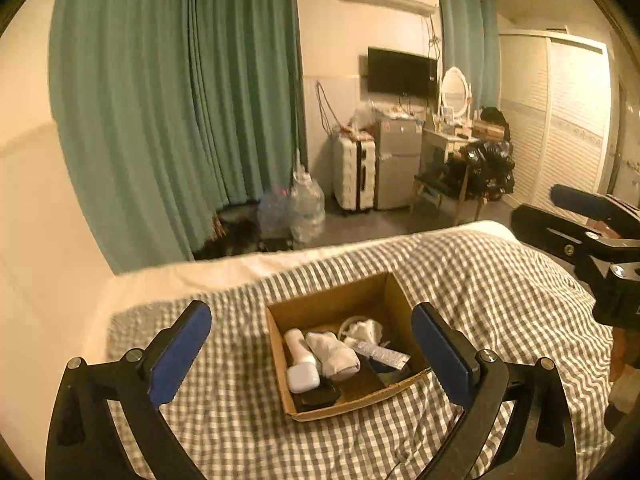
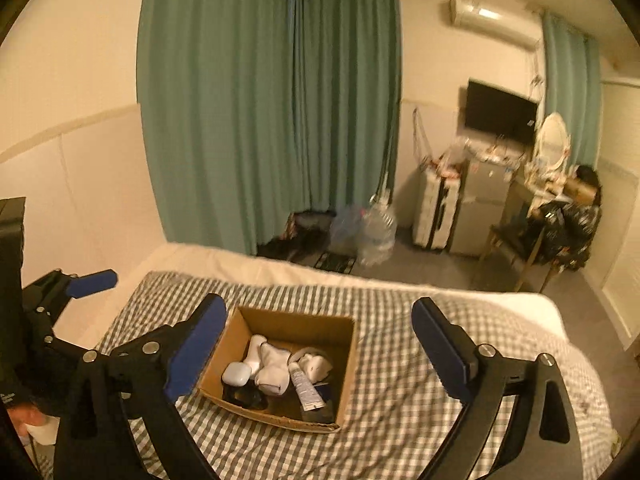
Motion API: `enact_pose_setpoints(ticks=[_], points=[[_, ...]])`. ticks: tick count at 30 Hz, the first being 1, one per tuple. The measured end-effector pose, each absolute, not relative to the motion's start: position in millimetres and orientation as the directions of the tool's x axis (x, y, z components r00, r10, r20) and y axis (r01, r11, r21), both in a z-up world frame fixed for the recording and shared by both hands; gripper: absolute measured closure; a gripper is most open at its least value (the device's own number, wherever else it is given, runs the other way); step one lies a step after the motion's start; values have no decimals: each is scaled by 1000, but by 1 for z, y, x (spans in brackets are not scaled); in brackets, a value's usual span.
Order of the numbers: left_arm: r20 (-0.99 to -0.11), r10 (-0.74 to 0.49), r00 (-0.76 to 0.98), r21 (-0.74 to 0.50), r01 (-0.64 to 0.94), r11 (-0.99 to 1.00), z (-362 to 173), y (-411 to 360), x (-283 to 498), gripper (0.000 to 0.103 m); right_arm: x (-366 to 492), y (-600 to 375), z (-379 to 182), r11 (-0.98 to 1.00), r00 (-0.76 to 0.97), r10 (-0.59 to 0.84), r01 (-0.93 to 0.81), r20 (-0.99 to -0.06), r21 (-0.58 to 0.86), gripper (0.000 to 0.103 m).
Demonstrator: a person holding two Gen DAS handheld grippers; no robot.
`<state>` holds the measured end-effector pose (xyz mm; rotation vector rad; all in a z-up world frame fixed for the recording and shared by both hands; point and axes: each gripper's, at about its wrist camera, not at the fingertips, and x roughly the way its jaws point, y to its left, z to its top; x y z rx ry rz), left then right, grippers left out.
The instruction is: Organize objects
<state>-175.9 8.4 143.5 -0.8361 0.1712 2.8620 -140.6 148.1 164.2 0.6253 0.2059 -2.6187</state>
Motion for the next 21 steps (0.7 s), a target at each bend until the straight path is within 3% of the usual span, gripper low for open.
enact_pose_setpoints(ticks=[4, 11, 18, 21], points=[[-493, 71, -867, 101, -138, -985, 172, 9, -147, 0, -106, 163, 193, -912, -850, -355, 406, -388, -57, 3], [-453, 49, -890, 44, -77, -996, 190, -1, -101, 0, -57, 181, 205, -911, -851, -368, 411, -374, -40, 3], [-382, 84, -920, -51, -70, -996, 162, -8, -63, 0, -16, 193, 175, -910, -871, -357, 406, -339, -85, 2], [-379, 72, -923, -36, -63, -997, 142, 0, -52, 0, -5, 196, 154, -918, -888, -342, 385, -308, -93, 2]])
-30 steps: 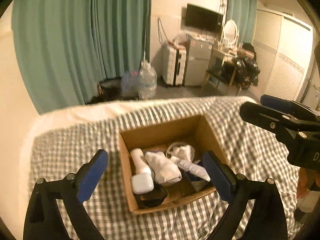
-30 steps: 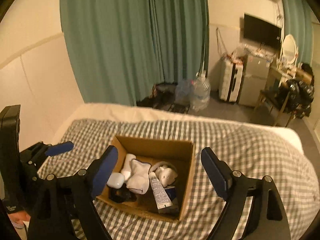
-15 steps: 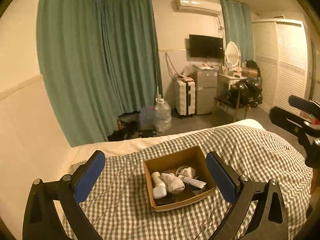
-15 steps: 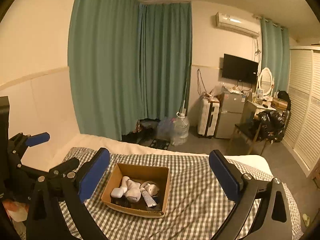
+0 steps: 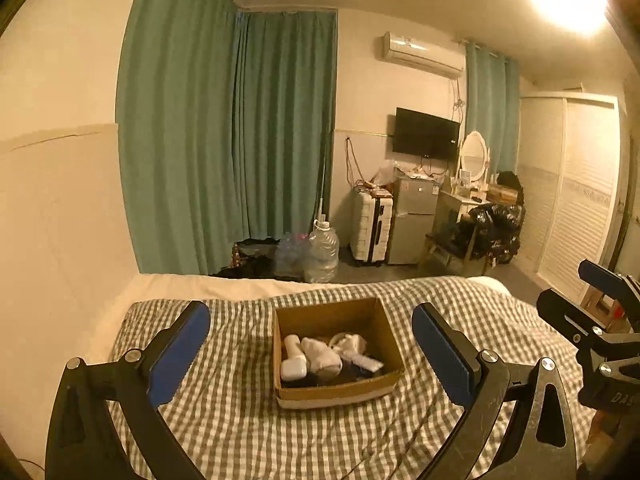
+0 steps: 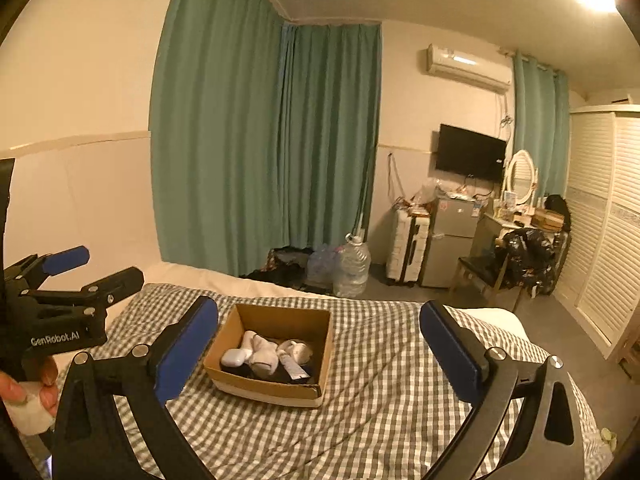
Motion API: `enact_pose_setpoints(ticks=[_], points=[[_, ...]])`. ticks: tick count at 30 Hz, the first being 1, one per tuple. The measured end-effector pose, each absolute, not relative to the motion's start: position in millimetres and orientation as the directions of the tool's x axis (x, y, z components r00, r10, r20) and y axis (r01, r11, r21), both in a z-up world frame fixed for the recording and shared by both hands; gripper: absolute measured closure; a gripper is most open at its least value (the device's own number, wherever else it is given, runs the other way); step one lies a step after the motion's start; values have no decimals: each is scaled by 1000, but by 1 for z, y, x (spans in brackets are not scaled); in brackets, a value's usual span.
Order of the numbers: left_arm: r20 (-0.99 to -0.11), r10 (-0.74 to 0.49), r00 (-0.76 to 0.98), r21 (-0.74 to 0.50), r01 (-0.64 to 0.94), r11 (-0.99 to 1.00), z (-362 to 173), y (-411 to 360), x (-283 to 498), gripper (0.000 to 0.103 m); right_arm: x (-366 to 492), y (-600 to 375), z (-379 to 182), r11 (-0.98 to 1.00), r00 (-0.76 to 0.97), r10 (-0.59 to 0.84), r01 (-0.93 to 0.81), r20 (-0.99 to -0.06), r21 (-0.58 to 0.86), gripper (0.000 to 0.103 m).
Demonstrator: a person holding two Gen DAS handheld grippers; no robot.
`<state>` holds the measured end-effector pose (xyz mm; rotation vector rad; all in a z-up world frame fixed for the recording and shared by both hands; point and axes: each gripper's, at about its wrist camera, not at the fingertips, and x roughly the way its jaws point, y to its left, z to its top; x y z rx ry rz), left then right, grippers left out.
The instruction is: Organize objects
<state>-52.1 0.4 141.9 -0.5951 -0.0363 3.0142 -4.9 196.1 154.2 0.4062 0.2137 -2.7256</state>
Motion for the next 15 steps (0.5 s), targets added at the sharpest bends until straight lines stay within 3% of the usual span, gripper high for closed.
enact_pose_setpoints(ticks=[5, 15], points=[[-361, 28, -932, 9, -34, -999, 105, 11, -34, 0, -5, 207, 101, -925, -902, -318, 363, -293, -115, 2], [-424, -88, -902, 3, 96, -995, 30, -8, -15, 0, -13, 226, 25, -935, -870, -304, 350, -388, -53, 2]])
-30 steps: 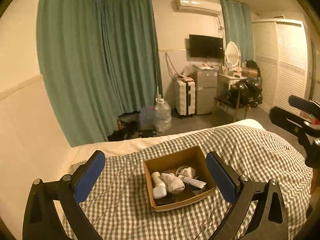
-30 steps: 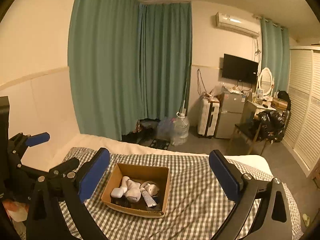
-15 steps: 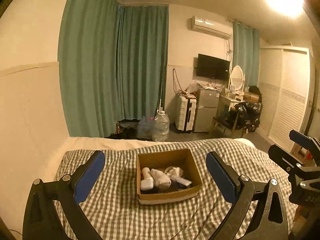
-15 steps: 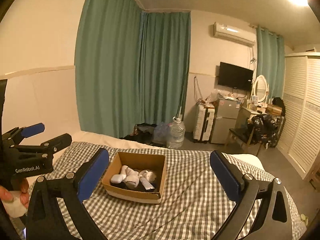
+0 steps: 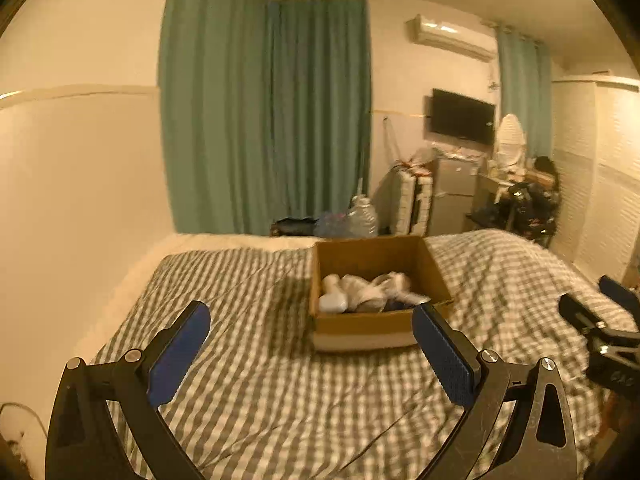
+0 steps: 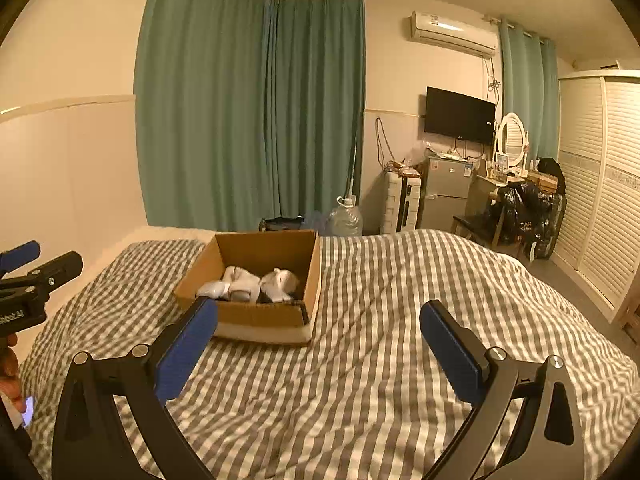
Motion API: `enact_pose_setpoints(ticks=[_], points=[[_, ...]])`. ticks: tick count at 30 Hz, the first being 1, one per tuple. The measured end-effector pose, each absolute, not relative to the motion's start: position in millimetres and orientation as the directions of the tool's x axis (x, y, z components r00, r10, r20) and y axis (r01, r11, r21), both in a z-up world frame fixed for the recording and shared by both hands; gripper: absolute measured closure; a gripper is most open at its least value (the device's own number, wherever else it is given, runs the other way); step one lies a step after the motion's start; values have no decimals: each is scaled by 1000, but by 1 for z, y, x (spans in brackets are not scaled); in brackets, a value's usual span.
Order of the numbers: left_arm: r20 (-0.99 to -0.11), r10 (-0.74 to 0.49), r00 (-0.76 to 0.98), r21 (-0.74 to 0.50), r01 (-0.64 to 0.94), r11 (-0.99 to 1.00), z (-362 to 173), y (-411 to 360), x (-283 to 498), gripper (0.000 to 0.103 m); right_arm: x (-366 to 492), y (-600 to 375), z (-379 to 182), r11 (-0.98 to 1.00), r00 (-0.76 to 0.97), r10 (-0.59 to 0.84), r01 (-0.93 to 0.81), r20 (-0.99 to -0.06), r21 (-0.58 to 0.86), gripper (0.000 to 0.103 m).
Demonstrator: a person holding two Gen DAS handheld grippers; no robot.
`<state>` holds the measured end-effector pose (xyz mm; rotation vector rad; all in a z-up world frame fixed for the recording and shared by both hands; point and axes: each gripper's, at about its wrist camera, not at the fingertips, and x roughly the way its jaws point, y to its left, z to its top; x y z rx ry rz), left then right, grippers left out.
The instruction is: Organize objects
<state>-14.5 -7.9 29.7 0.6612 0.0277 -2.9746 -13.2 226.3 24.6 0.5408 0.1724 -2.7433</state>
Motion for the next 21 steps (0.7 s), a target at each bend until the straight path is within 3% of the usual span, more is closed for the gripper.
enact_pose_setpoints(ticks=[7, 16, 21], points=[[-345, -142, -928, 141, 99, -985, 8, 13, 3, 0, 0, 225, -5, -937, -873, -304, 346, -382, -44, 2], [-355, -99, -930, -23, 115, -993, -12, 2, 18, 0, 14, 222, -23, -940, -891, -293, 336, -348, -68, 2], [-354, -105, -929, 7, 110, -994, -16, 6, 22, 0, 23, 215, -26, -932, -896, -294, 346, -334, -108, 2]])
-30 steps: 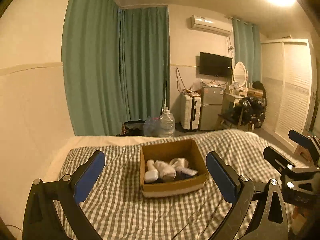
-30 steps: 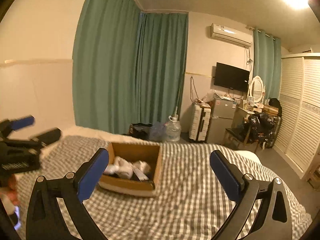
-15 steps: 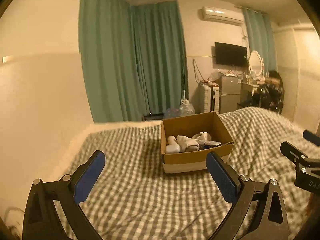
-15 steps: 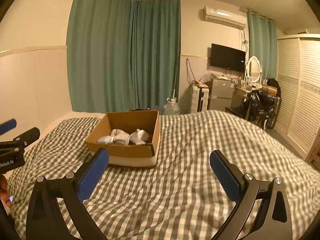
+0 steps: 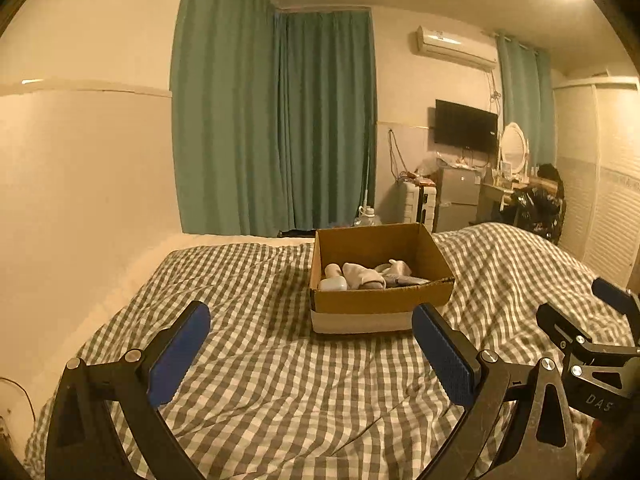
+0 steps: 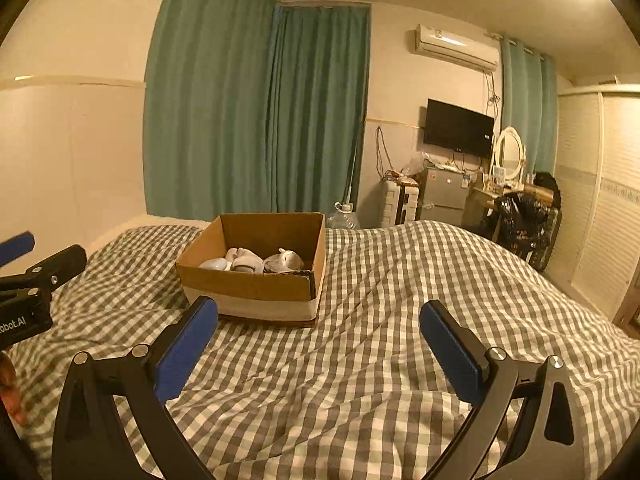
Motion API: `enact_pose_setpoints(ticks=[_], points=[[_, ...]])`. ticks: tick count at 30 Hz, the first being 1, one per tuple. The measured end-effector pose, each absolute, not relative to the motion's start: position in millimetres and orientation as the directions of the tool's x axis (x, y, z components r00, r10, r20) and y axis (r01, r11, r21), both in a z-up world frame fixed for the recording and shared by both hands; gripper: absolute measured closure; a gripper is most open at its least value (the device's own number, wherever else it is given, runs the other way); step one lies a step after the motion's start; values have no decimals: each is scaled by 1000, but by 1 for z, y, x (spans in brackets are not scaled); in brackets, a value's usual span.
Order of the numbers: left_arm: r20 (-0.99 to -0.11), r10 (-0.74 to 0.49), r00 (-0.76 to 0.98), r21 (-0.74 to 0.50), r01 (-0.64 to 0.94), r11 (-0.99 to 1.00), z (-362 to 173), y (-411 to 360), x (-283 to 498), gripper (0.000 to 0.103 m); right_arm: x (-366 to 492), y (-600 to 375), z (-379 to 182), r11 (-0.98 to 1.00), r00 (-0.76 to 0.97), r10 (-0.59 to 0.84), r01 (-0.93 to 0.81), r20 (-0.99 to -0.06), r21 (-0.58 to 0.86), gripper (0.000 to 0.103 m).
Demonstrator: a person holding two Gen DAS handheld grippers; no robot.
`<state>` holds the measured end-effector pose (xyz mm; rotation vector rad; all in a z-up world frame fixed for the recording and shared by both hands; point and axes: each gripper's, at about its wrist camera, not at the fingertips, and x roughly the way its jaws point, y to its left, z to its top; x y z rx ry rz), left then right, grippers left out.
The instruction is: Organize objects
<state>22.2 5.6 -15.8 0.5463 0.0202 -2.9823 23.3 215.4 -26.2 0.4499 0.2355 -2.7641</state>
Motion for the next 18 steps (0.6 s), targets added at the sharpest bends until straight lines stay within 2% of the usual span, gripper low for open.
enact_pose_setpoints(ticks=[7, 18], points=[[-372, -103, -923, 18, 104, -994, -22, 7, 19, 0, 27, 221, -24, -934, -897, -310, 349, -314, -74, 2], [-385, -85, -919, 32, 79, -996, -26, 11, 20, 0, 24, 226, -26, -935, -888, -318, 352, -332, -47, 2]])
